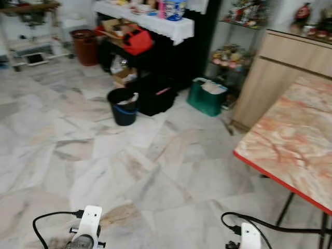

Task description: Setting the table

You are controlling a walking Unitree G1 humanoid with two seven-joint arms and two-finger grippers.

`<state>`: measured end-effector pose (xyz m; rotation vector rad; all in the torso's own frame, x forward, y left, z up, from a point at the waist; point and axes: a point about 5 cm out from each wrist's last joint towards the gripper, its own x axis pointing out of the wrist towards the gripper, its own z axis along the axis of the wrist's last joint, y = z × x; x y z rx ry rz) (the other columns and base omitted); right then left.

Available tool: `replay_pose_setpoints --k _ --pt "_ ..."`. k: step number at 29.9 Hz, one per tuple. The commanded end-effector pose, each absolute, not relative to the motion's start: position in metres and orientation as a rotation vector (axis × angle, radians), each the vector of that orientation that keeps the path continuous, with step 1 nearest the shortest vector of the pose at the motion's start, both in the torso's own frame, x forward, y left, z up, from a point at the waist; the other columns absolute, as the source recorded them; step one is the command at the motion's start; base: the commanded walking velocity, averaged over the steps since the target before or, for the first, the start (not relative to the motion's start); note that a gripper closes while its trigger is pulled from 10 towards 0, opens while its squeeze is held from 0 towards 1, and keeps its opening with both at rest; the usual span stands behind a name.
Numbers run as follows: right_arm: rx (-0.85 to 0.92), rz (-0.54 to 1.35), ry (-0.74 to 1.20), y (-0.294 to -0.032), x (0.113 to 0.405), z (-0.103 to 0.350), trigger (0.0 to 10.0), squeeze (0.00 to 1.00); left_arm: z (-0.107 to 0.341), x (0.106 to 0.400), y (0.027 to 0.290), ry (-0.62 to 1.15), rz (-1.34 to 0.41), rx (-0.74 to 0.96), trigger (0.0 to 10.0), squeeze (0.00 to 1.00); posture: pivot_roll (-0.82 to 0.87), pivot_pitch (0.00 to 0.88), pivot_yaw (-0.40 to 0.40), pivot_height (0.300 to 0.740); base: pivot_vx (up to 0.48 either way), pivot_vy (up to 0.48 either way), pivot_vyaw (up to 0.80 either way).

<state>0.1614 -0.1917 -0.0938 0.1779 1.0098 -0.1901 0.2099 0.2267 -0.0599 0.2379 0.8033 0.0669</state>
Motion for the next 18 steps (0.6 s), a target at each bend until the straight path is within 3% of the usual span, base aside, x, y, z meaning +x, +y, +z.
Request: replay_pose_setpoints --k 1,9,12,18 --pt "0.175 -0.181 0.998 -0.187 0.168 -0.092 10.0 0.00 -0.061 0.204 0.236 0.817 0.113 0.235 10.0 0.00 0.26 0.000 -0.103 0.728 0.000 0.000 -0.69" --pt "0.198 -0.172 0.962 -0.177 0.181 -0.087 10.0 0.00 -0.067 0.190 0.243 0.864 0.106 0.261 10.0 0.00 0.27 0.000 -0.049 0.728 0.000 0.000 -0.69" --pt "0.202 -0.192 0.950 -0.179 0.185 -0.085 10.0 0.00 -0.065 0.193 0.247 0.863 0.119 0.258 10.0 0.00 0.24 0.000 0.012 0.728 0.000 0.000 -0.69" --pt "0.225 -0.248 0.932 -0.186 0.188 -0.083 10.0 0.00 -0.062 0.200 0.246 0.858 0.129 0.258 10.0 0.00 0.19 0.000 0.038 0.728 0.000 0.000 -0.68"
